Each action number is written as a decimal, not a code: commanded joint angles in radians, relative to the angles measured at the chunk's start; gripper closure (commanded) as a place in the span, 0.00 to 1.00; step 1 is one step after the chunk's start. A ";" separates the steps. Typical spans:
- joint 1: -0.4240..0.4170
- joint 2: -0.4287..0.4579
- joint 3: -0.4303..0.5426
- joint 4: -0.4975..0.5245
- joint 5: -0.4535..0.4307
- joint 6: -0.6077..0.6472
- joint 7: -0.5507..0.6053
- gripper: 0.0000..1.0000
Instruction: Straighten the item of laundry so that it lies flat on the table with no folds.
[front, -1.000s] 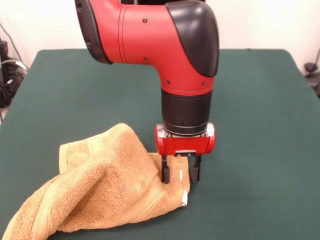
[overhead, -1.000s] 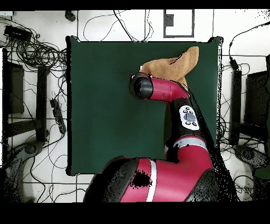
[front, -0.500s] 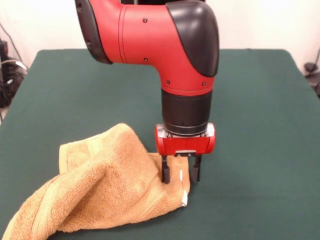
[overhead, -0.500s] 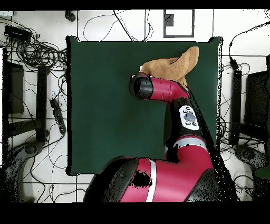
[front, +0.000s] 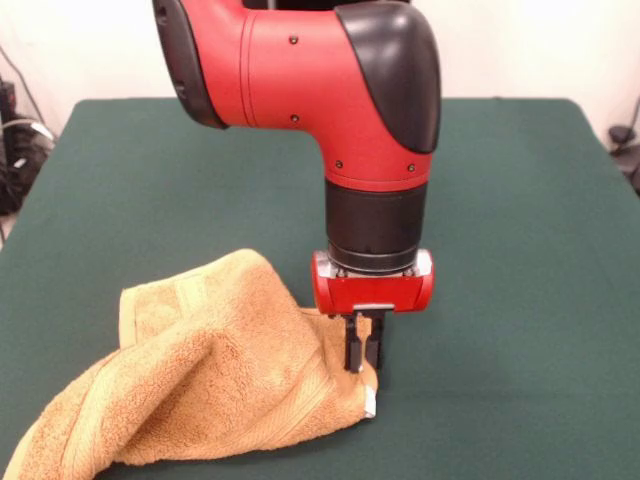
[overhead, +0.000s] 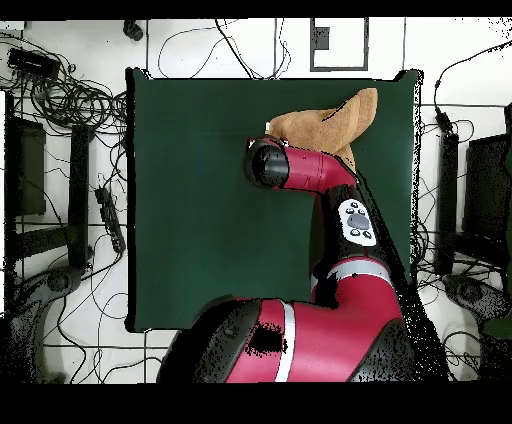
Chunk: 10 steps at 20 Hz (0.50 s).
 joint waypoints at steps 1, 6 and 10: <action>0.050 -0.001 0.080 0.067 -0.001 -0.032 0.139 1.00; 0.084 -0.052 0.026 0.101 0.008 -0.020 0.188 1.00; 0.154 -0.261 -0.061 0.286 0.039 0.043 0.284 1.00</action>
